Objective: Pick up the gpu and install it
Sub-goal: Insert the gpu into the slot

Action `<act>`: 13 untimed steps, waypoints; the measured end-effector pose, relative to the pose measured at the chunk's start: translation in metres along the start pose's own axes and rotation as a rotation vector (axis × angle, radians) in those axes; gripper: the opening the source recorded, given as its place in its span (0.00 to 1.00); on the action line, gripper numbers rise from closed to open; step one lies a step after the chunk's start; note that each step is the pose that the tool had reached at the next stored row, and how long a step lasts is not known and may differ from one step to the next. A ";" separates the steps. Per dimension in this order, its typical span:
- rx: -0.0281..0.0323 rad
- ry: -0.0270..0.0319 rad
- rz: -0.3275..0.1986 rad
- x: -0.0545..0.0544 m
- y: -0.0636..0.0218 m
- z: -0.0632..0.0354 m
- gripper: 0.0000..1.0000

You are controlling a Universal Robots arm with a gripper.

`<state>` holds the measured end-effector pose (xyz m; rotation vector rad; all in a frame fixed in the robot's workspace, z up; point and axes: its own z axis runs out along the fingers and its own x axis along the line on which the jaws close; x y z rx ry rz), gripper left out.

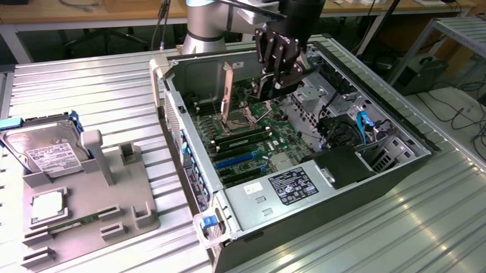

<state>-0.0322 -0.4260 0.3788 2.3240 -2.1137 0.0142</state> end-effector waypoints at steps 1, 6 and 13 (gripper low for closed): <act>0.0000 0.0000 0.000 0.000 0.0000 0.0004 0.27; 0.0000 0.0000 0.000 0.000 0.0000 0.0024 0.27; 0.0000 0.0000 0.000 0.000 0.0001 0.0058 0.27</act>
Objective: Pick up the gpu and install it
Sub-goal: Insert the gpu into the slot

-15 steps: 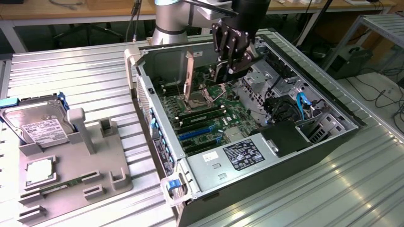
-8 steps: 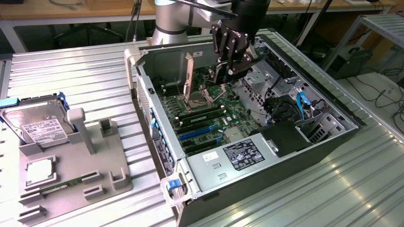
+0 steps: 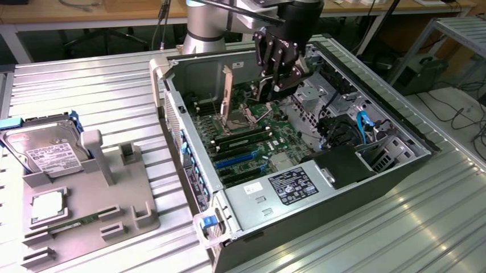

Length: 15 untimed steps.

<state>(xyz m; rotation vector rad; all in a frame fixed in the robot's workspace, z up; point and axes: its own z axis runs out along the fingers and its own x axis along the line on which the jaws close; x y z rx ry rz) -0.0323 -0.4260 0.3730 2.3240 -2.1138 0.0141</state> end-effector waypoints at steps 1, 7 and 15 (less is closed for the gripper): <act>0.0000 0.0000 0.000 0.000 0.0000 0.0003 0.27; -0.0002 0.0000 0.000 0.000 0.0000 0.0039 0.27; -0.0002 0.0000 0.000 0.000 0.0000 0.0074 0.27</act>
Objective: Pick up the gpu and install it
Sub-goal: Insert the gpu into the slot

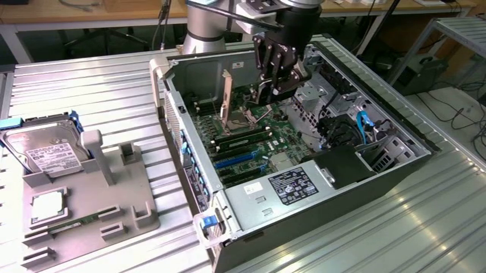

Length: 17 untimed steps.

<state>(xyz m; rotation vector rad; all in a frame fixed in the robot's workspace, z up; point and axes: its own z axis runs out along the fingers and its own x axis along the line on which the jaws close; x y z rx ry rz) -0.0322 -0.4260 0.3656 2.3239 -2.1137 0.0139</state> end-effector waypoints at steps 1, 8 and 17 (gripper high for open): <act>0.0000 0.0000 0.000 0.000 0.0000 0.0004 0.27; 0.0000 0.0000 0.000 0.000 0.0001 0.0027 0.27; 0.0000 0.0001 0.000 0.000 0.0001 0.0047 0.27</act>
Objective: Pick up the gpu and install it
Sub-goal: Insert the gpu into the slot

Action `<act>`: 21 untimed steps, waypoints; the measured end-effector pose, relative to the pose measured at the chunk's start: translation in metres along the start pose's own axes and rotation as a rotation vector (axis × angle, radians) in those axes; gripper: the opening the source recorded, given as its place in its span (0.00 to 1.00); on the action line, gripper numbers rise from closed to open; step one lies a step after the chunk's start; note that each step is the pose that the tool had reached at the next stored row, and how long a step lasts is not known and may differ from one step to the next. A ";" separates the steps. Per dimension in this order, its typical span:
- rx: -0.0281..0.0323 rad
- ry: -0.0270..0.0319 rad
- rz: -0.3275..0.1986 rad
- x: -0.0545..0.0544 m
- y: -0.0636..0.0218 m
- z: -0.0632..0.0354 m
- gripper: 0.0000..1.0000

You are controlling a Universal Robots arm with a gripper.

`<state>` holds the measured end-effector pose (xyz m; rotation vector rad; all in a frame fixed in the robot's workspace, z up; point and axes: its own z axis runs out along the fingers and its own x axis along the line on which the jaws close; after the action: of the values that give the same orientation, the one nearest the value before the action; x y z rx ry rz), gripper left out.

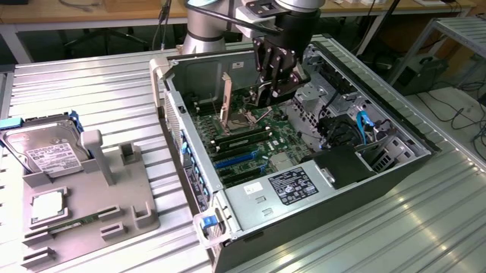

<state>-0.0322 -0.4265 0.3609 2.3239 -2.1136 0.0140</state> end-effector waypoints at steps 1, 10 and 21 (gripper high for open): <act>0.0000 -0.0001 0.000 0.000 0.0000 0.0002 0.27; 0.0000 0.0000 0.000 0.000 0.0000 0.0023 0.27; -0.0005 0.0001 0.010 0.000 0.0001 0.0058 0.27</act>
<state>-0.0323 -0.4266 0.3551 2.3130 -2.1250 0.0136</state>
